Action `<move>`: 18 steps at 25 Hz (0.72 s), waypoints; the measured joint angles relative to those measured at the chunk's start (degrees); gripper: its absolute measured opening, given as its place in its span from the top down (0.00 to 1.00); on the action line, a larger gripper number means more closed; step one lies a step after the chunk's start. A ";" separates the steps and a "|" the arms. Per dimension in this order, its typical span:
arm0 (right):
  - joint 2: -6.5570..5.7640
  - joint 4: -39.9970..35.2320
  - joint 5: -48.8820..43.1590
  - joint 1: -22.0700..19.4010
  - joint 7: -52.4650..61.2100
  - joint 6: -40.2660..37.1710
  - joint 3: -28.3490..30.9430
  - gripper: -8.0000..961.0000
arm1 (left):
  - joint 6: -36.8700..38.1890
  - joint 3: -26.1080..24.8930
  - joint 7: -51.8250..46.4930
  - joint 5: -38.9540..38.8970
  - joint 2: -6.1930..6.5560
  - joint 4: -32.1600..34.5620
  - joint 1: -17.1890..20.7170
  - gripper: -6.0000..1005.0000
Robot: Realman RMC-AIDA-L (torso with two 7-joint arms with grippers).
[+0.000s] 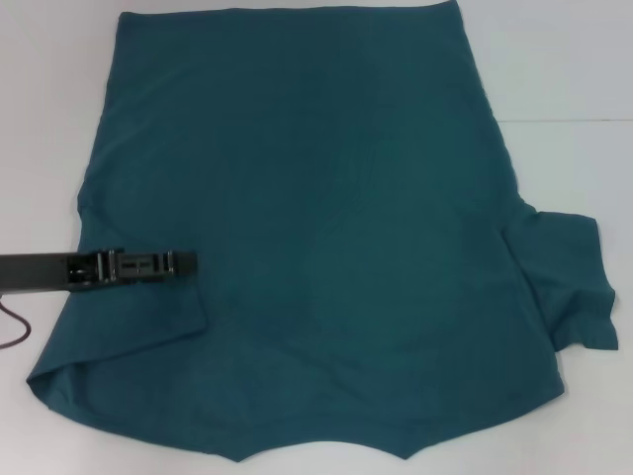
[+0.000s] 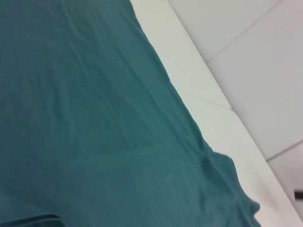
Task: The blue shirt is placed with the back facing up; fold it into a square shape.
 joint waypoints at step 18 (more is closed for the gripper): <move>3.41 2.19 -6.97 1.27 -3.03 6.33 -0.44 0.05 | -3.69 -1.05 -4.80 -2.85 -0.07 -1.59 0.00 0.18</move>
